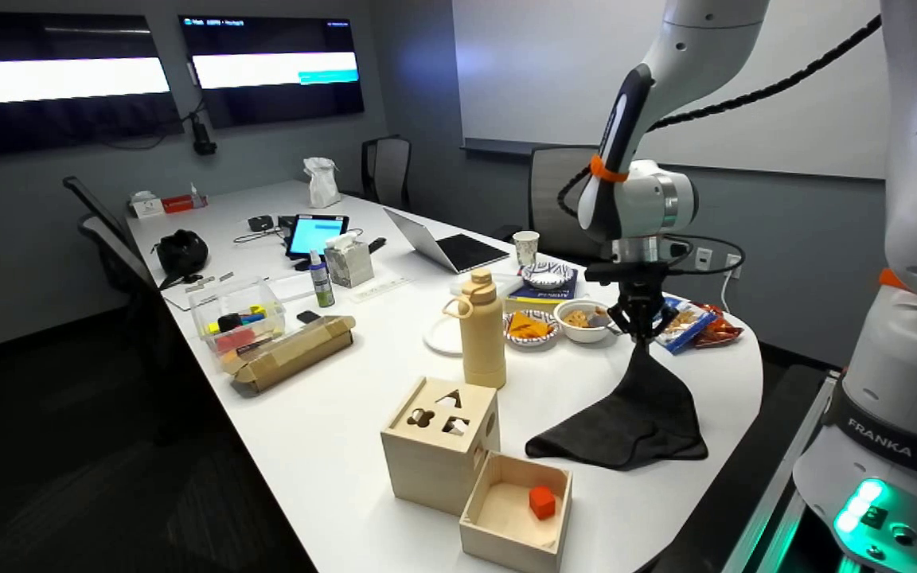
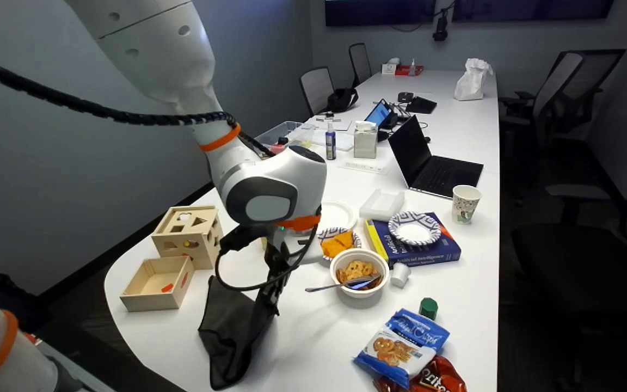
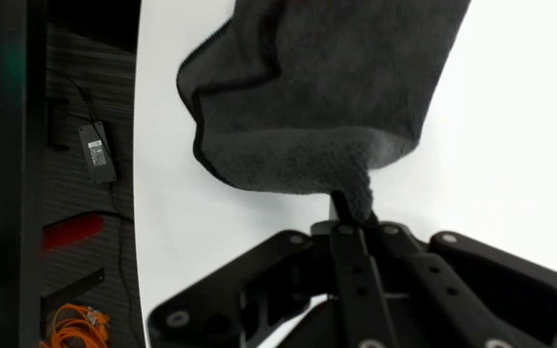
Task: Fold the grey towel twice, then use it to wipe the table
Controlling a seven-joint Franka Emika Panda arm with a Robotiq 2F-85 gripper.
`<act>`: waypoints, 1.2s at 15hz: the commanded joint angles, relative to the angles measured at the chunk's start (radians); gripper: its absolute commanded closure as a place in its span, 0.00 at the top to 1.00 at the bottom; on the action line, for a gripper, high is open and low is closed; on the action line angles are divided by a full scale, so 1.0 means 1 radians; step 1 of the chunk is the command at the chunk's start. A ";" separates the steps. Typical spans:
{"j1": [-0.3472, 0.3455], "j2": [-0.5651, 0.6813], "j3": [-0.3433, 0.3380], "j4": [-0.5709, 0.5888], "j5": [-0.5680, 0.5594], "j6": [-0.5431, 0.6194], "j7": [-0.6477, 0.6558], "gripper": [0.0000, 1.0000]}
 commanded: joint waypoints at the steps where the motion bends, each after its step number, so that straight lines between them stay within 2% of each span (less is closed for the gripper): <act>1: -0.028 -0.063 0.070 -0.002 0.027 -0.148 -0.074 0.01; 7: 0.001 -0.004 0.164 0.083 0.053 -0.308 -0.096 0.01; 18: 0.053 0.218 0.228 0.265 0.062 -0.304 -0.082 0.01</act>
